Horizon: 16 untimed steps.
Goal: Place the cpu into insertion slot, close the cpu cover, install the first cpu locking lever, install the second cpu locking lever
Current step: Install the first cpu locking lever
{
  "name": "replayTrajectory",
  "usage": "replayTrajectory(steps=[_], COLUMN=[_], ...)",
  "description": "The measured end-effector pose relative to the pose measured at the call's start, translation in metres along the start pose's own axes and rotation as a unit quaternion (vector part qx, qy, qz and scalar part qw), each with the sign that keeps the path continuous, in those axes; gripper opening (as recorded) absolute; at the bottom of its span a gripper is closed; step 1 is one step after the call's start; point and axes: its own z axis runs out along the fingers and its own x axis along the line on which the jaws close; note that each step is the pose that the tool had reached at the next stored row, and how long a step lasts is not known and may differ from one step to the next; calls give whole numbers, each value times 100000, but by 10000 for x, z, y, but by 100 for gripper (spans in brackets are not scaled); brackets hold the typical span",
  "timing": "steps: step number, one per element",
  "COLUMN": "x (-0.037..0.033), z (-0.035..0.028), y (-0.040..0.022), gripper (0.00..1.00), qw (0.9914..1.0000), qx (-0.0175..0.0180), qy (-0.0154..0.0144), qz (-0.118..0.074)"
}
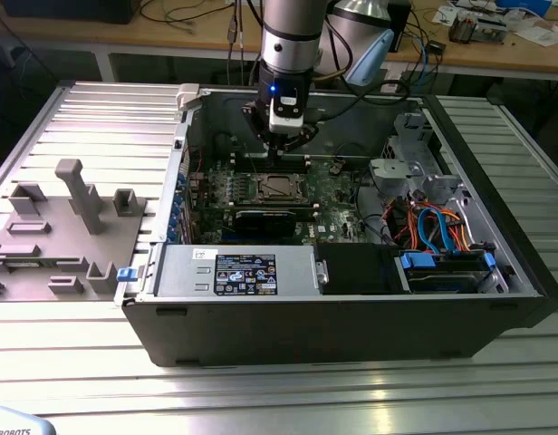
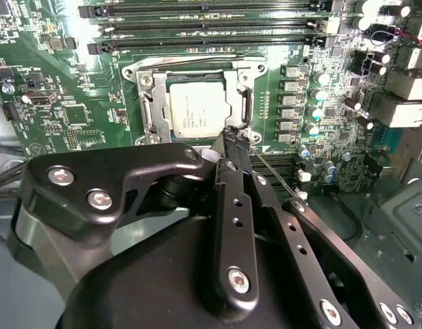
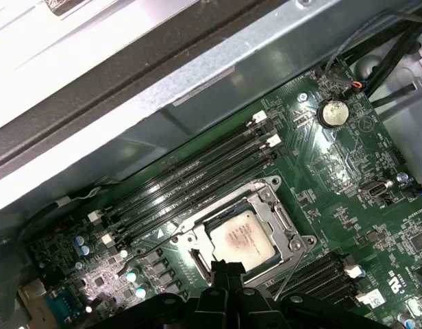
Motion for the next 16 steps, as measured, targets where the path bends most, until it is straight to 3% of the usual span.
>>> replayTrajectory(steps=[16], x=[0], z=[0], y=[0], gripper=[11], qw=[99896], qx=[197], qy=[-97], qz=[-4546])
